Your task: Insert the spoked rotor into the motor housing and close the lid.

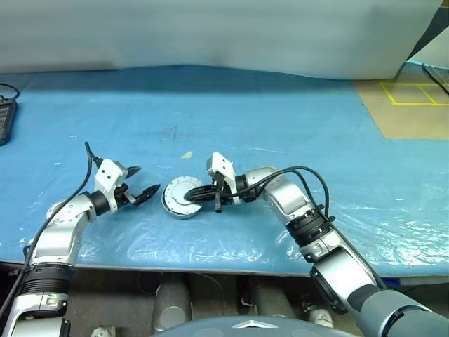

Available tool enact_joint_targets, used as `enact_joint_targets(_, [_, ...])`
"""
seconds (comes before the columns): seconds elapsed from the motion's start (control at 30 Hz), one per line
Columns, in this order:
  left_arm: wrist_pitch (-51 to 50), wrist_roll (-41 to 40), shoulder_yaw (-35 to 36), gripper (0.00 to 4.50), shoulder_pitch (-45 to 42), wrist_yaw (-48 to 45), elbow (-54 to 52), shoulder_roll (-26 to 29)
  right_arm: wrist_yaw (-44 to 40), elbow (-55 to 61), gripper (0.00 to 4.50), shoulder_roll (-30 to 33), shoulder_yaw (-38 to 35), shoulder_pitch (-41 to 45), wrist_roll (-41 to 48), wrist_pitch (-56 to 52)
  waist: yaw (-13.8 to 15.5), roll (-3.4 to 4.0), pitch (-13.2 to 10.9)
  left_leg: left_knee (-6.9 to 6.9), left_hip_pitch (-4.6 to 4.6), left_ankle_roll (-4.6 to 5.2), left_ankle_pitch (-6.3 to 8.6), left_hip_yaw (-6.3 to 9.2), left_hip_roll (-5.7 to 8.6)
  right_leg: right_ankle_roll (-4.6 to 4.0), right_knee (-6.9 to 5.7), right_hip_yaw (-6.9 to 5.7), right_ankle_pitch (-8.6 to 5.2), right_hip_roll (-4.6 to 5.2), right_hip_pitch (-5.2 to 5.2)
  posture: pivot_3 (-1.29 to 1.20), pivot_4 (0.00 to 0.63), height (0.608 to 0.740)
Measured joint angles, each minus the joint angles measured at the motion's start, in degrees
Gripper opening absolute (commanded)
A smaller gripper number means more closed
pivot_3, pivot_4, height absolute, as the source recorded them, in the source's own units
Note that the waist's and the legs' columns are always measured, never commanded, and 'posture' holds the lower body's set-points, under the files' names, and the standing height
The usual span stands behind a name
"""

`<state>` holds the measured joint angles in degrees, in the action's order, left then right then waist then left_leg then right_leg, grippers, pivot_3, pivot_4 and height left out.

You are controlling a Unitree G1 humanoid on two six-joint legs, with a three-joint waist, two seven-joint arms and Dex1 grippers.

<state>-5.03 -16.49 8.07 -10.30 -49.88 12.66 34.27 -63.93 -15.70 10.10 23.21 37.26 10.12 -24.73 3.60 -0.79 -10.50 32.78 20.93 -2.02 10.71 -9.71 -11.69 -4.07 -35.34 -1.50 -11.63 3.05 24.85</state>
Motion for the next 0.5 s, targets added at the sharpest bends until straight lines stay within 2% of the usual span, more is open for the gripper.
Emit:
enact_joint_targets(0.33, [-0.1,0.0,-0.7,4.50,0.1,-0.1,-0.7,-0.9,3.0,-1.6,0.01,-2.9,-3.4,-1.4,0.8,7.3,0.1,0.00,0.0,-0.01,0.03,0.00,0.00,0.00,0.02,0.00,0.02,0.00,0.00,0.02,0.00,0.00,0.150,0.740])
enact_joint_targets(0.43, [-0.6,0.0,-1.5,4.50,0.3,0.1,-1.4,-2.0,3.5,-1.7,0.56,-3.2,-4.7,-0.2,0.8,10.1,0.1,0.00,0.0,-0.01,0.06,0.00,0.00,0.00,-0.01,0.00,0.02,0.00,0.00,0.00,0.04,0.00,0.150,0.740])
enact_joint_targets(0.5, [-0.7,0.0,-1.5,4.50,0.3,0.1,-1.8,-2.0,3.5,-1.6,1.18,-3.3,-5.0,0.3,0.8,11.0,0.1,0.00,0.0,-0.03,0.06,0.00,0.00,0.00,0.00,0.00,0.02,-0.01,0.00,0.00,0.05,0.00,0.150,0.740])
